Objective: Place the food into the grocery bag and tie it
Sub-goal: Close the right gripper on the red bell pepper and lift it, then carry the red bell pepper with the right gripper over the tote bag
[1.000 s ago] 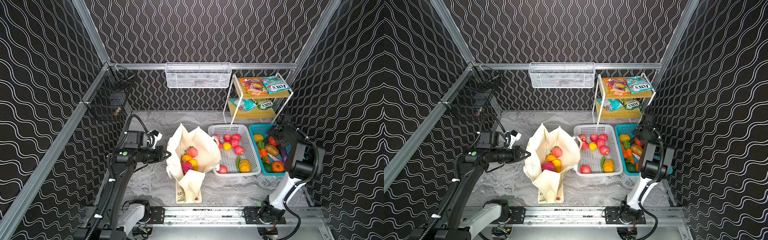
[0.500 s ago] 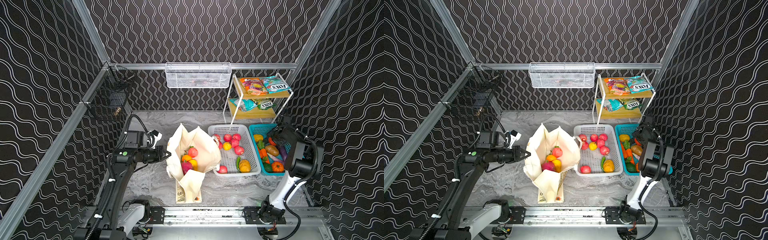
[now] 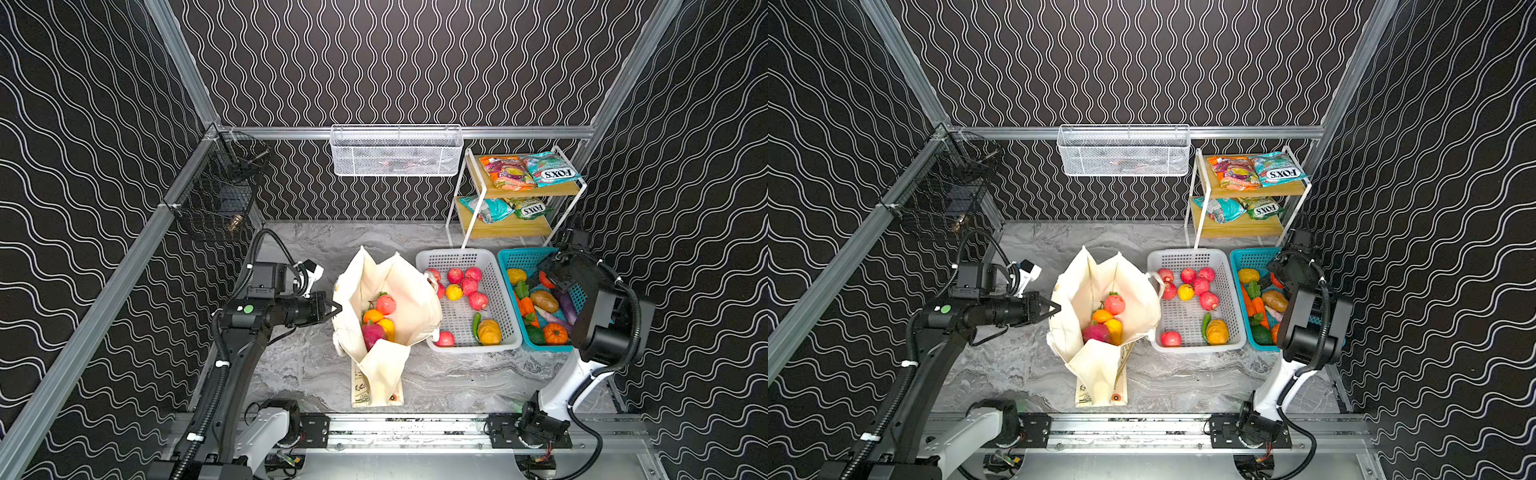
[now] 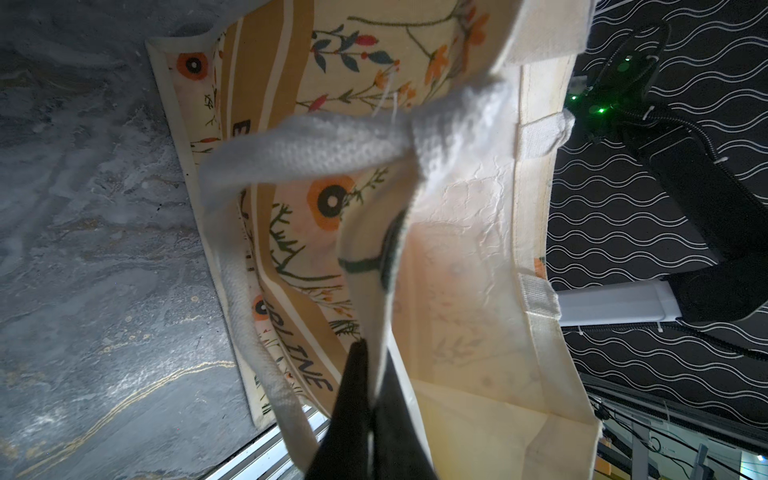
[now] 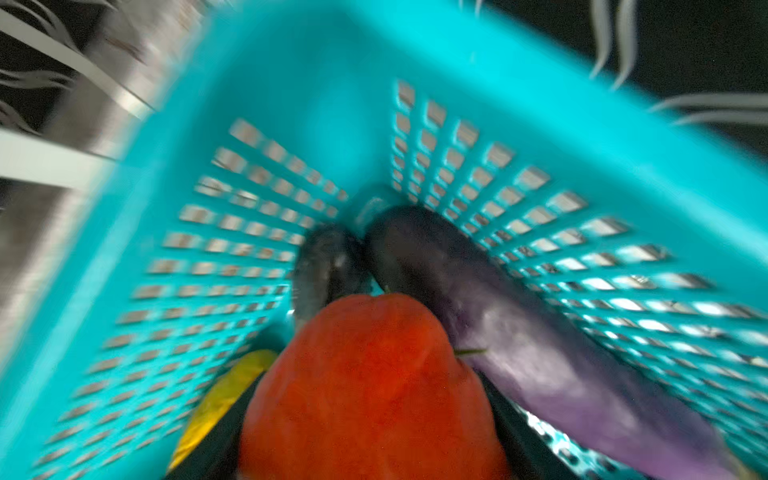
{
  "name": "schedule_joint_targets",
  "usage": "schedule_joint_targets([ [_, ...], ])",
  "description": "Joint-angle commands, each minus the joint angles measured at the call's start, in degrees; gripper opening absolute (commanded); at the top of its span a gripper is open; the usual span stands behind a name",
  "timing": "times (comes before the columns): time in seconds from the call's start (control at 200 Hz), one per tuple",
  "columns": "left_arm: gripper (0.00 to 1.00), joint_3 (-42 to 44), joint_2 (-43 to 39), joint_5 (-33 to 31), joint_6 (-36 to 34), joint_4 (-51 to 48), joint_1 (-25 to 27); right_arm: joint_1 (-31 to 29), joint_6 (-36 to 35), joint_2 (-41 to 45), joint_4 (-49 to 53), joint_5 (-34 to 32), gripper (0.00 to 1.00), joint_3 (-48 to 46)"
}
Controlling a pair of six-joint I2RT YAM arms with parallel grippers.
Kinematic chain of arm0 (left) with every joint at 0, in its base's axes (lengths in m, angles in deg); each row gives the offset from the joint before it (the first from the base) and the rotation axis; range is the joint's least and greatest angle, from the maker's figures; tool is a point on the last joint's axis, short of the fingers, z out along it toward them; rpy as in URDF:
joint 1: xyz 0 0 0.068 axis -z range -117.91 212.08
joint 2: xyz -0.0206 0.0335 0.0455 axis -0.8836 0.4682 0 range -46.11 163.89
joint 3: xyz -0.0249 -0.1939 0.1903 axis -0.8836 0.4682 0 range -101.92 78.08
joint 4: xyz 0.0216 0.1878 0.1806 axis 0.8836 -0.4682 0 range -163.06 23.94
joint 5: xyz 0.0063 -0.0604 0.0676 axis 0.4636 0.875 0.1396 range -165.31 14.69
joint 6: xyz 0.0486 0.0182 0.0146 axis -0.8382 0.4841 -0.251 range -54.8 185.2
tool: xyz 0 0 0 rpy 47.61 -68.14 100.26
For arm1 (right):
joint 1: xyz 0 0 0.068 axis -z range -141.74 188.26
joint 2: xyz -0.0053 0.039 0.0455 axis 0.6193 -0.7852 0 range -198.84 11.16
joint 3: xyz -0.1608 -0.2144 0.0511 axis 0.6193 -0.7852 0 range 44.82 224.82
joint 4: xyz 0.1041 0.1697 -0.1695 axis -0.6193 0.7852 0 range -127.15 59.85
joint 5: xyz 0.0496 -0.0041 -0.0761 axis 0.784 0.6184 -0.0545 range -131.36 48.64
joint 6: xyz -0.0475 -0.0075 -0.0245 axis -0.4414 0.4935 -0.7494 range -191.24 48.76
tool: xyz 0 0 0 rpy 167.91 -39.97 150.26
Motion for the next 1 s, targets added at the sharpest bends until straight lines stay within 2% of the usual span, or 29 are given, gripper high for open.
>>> schedule_joint_targets([
  [0.0, 0.00, -0.7, -0.5, 0.6, -0.1, 0.6, 0.1, 0.0, -0.1, 2.6, 0.6, 0.7, 0.51, -0.6],
  [0.38, 0.00, -1.4, -1.2, -0.8, -0.6, 2.1, 0.0, -0.3, 0.6, 20.1, 4.0, 6.8, 0.51, -8.0],
  [0.551, 0.00, -0.6, -1.6, -0.4, -0.1, 3.8, 0.1, -3.0, 1.8, 30.2, 4.5, 9.4, 0.51, -13.6],
  [0.666, 0.00, -0.6, -1.8, -0.8, 0.1, 4.5, 0.0, -7.6, 2.3, 35.0, 6.6, 9.3, 0.51, -14.0],
  [0.996, 0.00, -0.9, -3.3, -6.2, 0.0, 3.0, 0.0, -28.3, 4.1, 43.7, 13.5, 3.6, 0.50, -8.7],
])
